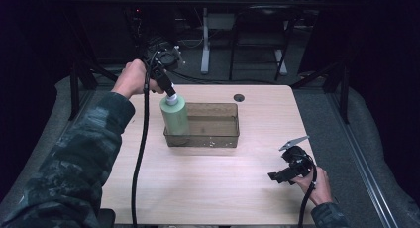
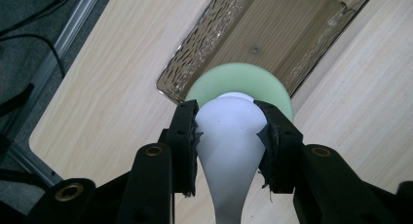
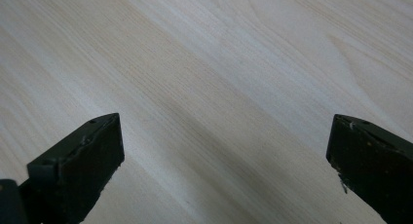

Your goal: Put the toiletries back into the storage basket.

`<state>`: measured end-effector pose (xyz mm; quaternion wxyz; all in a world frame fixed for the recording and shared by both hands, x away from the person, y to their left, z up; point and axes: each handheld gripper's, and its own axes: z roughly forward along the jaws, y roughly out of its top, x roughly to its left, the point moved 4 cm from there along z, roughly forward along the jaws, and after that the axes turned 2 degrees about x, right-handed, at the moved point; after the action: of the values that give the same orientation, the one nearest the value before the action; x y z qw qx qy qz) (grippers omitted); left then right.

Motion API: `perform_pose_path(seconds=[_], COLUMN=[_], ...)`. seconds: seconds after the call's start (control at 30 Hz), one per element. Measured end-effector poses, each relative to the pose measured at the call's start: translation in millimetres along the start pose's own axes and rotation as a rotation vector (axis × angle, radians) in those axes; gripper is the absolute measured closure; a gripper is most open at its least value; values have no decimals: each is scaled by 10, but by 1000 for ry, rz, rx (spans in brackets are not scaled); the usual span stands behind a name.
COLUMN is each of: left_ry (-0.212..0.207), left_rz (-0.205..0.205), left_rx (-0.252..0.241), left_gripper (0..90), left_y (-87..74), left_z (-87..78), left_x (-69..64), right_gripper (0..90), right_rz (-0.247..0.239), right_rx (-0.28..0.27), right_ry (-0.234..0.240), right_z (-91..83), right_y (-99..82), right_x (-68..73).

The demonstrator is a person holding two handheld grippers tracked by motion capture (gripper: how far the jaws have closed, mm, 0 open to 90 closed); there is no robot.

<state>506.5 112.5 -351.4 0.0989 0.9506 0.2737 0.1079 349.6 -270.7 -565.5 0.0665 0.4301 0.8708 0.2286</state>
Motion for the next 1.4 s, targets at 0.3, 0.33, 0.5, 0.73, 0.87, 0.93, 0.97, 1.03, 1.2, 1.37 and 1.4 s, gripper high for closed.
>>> perform_pose_path(seconds=[0.3, 0.33, 0.5, 0.73, 0.87, 0.93, 0.97, 1.03, 1.2, 1.37, 1.4], left_ry=[-6, -9, -12, -21, -24, -32, -37, -45, -60, -65, -58], left_rz=[17, 18, 17, 13, -11, -18, -18, -20, -38, -51, -59], left_rx=[27, 32, 23, 5, -5, -14, -16, -22, -50, -71, -75], left_gripper=[631, 631, 631, 629, 625, 623, 622, 616, 569, 424, 424], left_y=[-4, -4, -3, 3, 5, 1, -1, -5, -9, -13, -15], left_z=[48, 57, 66, 78, 87, 89, 86, 86, 82, 68, 65], left_x=[-13, -16, -16, -23, -21, -13, -7, -3, 13, 14, 18], right_gripper=[0, 0, 0, 0, 0, 0, 0, 0, 0, 0, 0], right_rz=[5, 6, -2, -1, 4, 12, 15, 15, 9, 16, 13], right_rx=[1, 2, 2, 2, -2, -3, -2, -4, -4, -7, -5], right_ry=[3, 4, -2, -2, 1, 5, 3, 2, 2, 5, 5], right_z=[0, 0, 0, 0, -1, -1, 0, 2, -4, -5, -4], right_y=[0, -1, -3, -4, -6, -12, -15, -16, -23, -26, -24], right_x=[4, 4, -8, -7, -9, -7, -9, -16, -22, -23, -23])
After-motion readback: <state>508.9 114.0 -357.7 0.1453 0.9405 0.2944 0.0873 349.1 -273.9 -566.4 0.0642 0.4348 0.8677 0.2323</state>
